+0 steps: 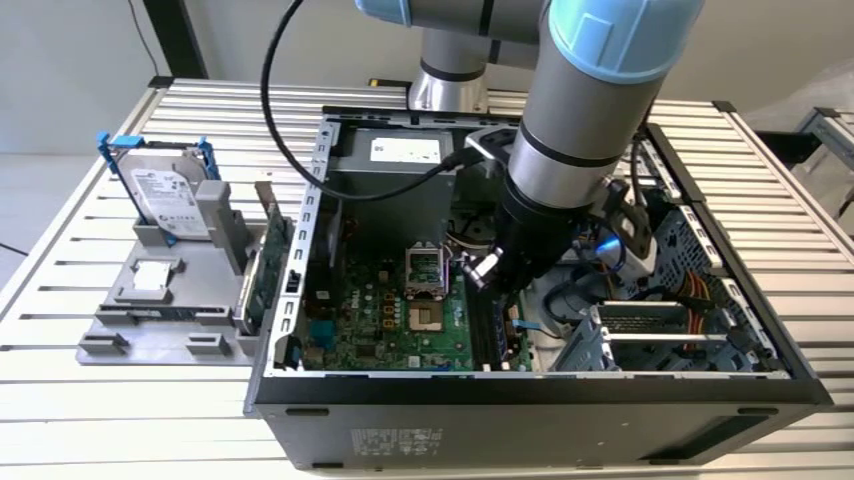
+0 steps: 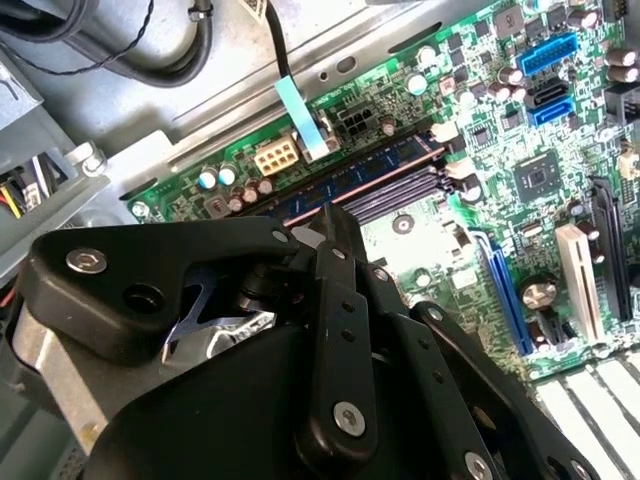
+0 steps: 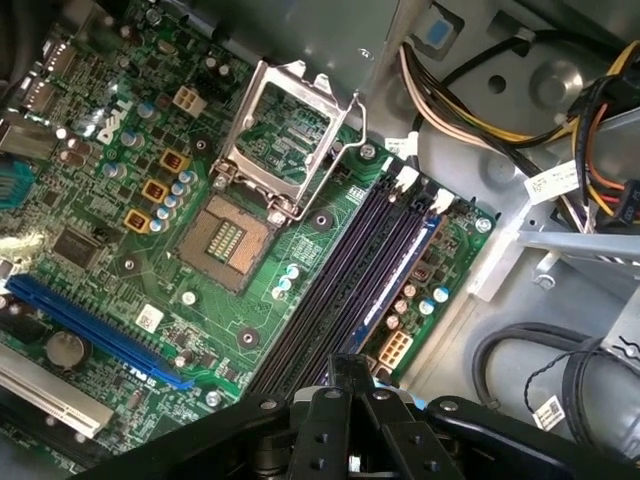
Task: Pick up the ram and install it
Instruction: 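Press down the ram until it locks into place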
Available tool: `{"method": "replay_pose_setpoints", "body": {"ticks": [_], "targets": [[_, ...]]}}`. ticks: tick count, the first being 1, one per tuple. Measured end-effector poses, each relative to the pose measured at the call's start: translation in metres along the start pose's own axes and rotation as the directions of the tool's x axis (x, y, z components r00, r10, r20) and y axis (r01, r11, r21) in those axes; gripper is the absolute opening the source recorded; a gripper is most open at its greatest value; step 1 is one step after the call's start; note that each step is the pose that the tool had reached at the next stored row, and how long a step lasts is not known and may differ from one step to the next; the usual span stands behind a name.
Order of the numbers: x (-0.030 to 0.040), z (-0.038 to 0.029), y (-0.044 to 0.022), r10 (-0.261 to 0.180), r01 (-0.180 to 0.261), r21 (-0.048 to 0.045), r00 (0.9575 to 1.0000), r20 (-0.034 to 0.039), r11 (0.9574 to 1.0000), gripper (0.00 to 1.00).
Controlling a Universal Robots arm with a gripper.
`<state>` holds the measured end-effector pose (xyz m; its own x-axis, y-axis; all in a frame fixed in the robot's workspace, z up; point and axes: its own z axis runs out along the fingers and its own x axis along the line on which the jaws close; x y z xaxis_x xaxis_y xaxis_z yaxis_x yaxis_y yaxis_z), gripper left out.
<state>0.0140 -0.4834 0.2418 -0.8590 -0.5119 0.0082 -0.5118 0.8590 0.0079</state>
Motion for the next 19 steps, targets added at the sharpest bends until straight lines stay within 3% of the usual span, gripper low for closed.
{"method": "replay_pose_setpoints", "body": {"ticks": [11, 19], "targets": [[0.0000, -0.0001, 0.0000, -0.060, 0.060, 0.0006, 0.9982, -0.0006, 0.9982, 0.00], [0.0000, 0.0000, 0.0002, -0.143, 0.143, 0.0011, 0.9897, -0.0011, 0.9897, 0.00]]}}
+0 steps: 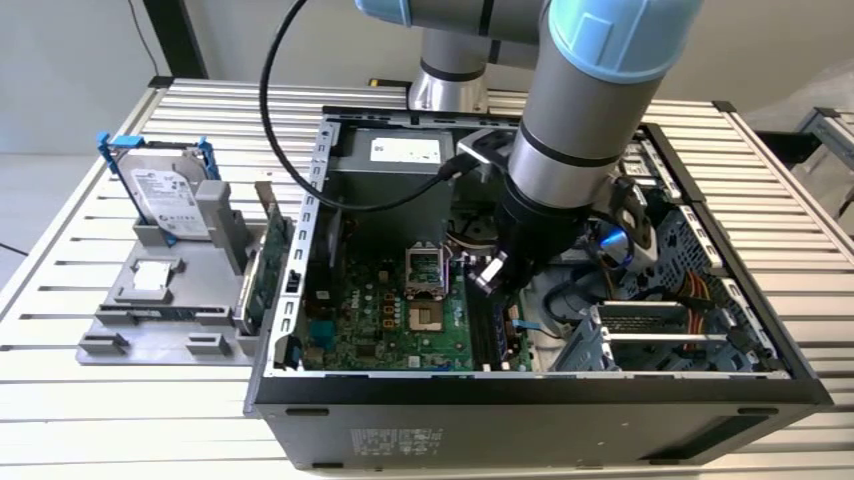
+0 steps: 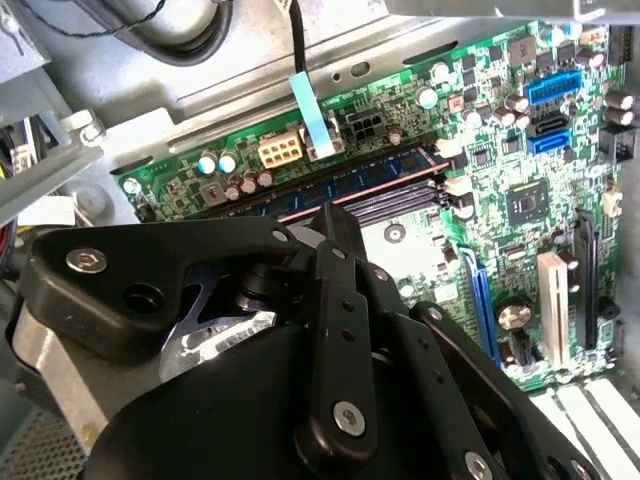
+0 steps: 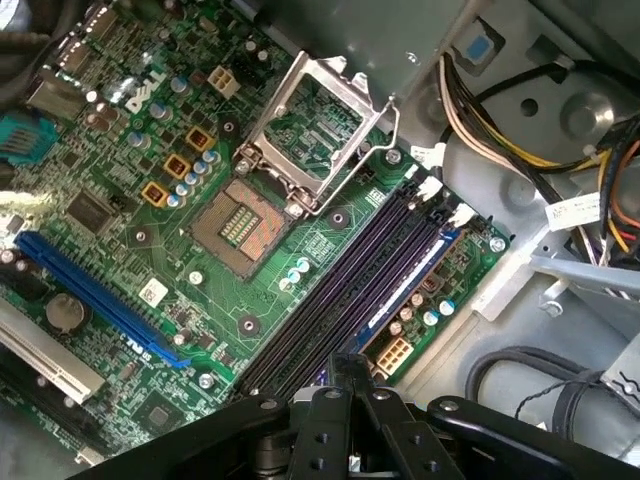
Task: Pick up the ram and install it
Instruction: 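Press down the ram until it locks into place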
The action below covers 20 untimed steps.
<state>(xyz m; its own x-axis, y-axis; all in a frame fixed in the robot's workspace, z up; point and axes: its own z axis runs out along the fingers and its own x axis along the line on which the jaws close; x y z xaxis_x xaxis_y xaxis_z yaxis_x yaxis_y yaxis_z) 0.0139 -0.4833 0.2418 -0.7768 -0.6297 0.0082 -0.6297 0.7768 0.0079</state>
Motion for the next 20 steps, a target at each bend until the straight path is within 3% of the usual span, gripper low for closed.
{"method": "replay_pose_setpoints", "body": {"ticks": [7, 20], "targets": [[-0.0001, 0.0000, 0.0000, -0.070, 0.070, 0.0005, 0.9975, -0.0007, 0.9975, 0.00], [-0.0001, 0.0000, 0.0000, -0.172, 0.172, 0.0013, 0.9852, -0.0017, 0.9852, 0.00]]}}
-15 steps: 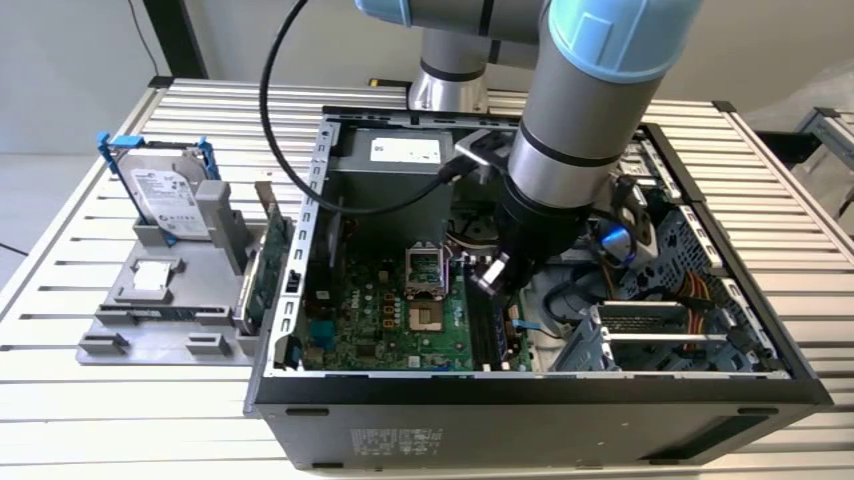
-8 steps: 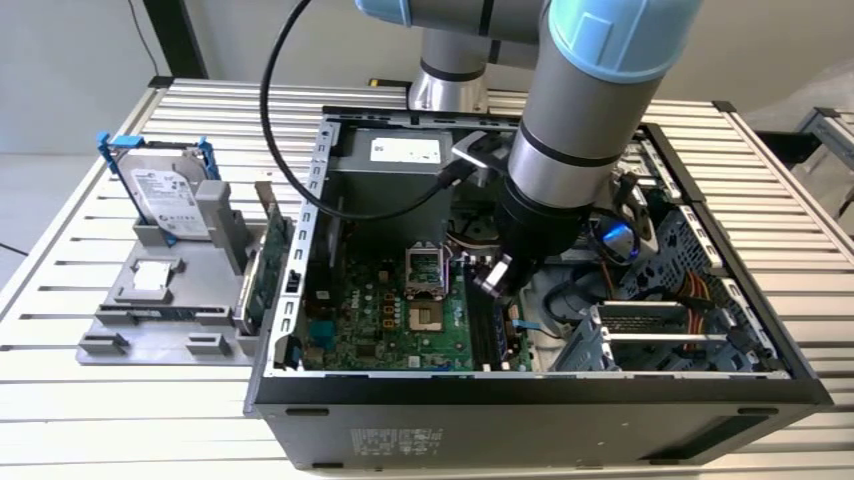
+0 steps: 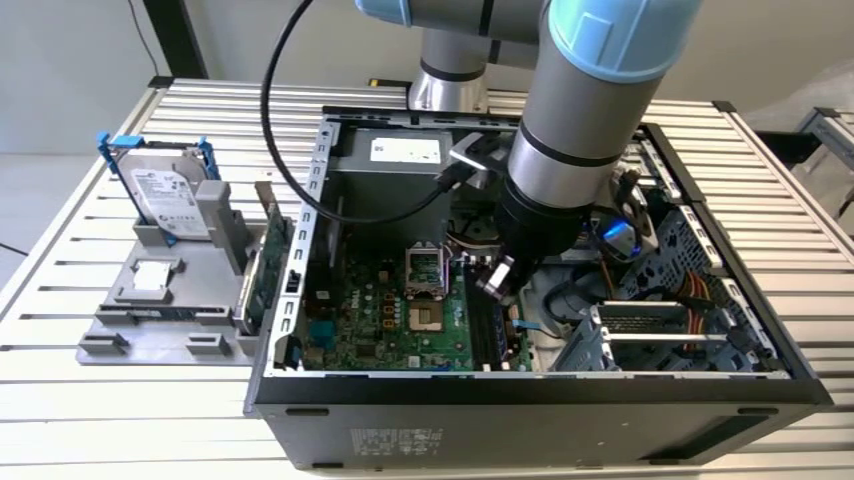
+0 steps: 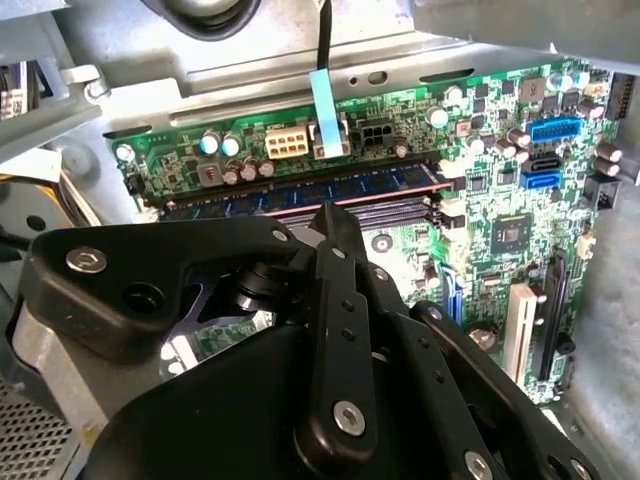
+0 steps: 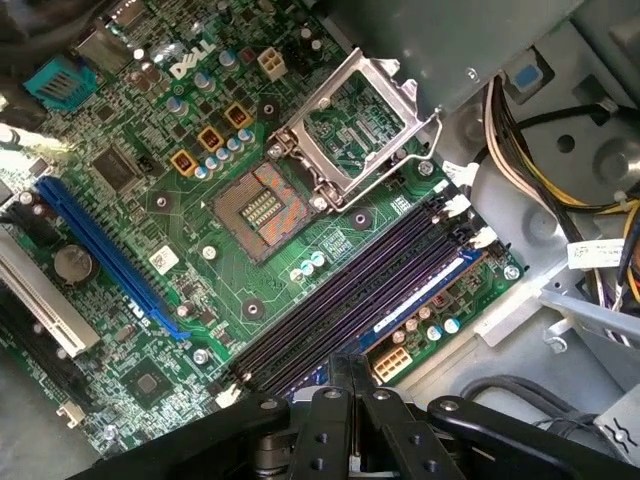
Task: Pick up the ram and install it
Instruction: 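Press down the ram until it locks into place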
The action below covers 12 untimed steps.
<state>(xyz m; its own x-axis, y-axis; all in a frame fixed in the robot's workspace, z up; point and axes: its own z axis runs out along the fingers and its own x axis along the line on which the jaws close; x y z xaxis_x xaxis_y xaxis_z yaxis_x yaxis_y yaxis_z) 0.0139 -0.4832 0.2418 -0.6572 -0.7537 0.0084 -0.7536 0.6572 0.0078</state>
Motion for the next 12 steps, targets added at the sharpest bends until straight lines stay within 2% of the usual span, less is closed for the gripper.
{"method": "replay_pose_setpoints", "body": {"ticks": [6, 12], "targets": [[0.0000, 0.0000, 0.0000, -0.063, 0.063, 0.0012, 0.9980, -0.0013, 0.9980, 0.00], [0.0000, 0.0000, 0.0000, -0.119, 0.119, 0.0019, 0.9929, -0.0022, 0.9929, 0.00]]}}
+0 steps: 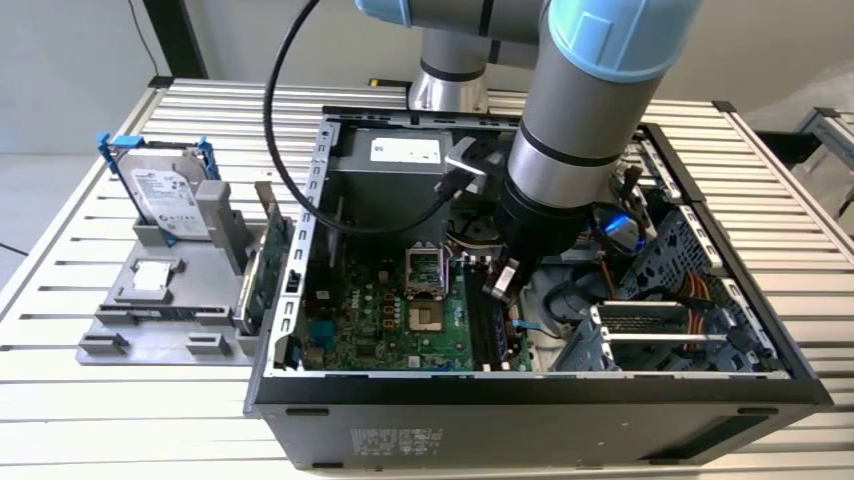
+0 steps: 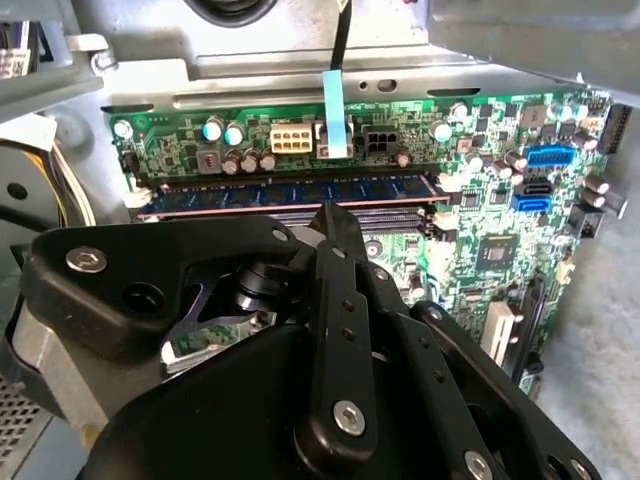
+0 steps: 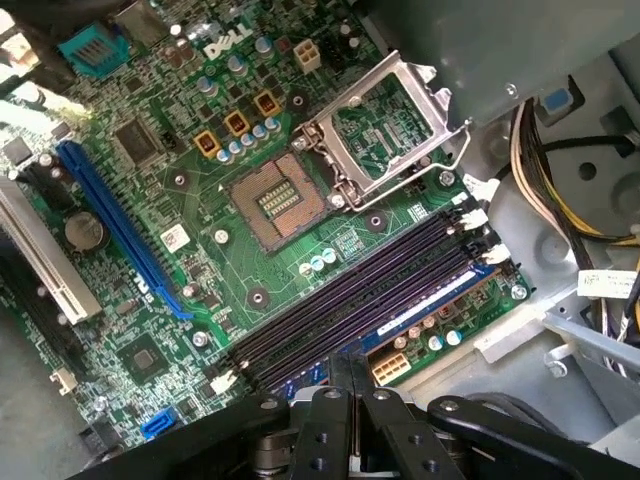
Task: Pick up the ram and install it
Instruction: 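Press down the ram until it locks into place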
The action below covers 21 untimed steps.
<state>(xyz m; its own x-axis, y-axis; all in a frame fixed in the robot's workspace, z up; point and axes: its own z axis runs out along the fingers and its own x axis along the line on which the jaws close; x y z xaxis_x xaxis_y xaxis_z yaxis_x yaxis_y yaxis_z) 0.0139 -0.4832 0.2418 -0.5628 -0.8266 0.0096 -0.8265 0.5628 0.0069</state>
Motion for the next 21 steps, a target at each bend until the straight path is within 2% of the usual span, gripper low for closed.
{"method": "replay_pose_setpoints", "body": {"ticks": [6, 11, 13, 16, 19, 21], "targets": [[0.0000, 0.0000, 0.0000, -0.052, 0.052, 0.0006, 0.9986, -0.0004, 0.9986, 0.00], [0.0000, 0.0000, 0.0001, -0.114, 0.114, 0.0011, 0.9934, -0.0009, 0.9934, 0.00], [0.0001, 0.0000, 0.0001, -0.146, 0.146, 0.0015, 0.9892, -0.0014, 0.9892, 0.00], [0.0001, 0.0000, 0.0002, -0.196, 0.196, 0.0023, 0.9806, -0.0026, 0.9806, 0.00], [0.0001, 0.0000, 0.0003, -0.245, 0.245, 0.0032, 0.9695, -0.0043, 0.9695, 0.00], [0.0001, 0.0000, 0.0003, -0.278, 0.278, 0.0036, 0.9606, -0.0053, 0.9606, 0.00]]}}
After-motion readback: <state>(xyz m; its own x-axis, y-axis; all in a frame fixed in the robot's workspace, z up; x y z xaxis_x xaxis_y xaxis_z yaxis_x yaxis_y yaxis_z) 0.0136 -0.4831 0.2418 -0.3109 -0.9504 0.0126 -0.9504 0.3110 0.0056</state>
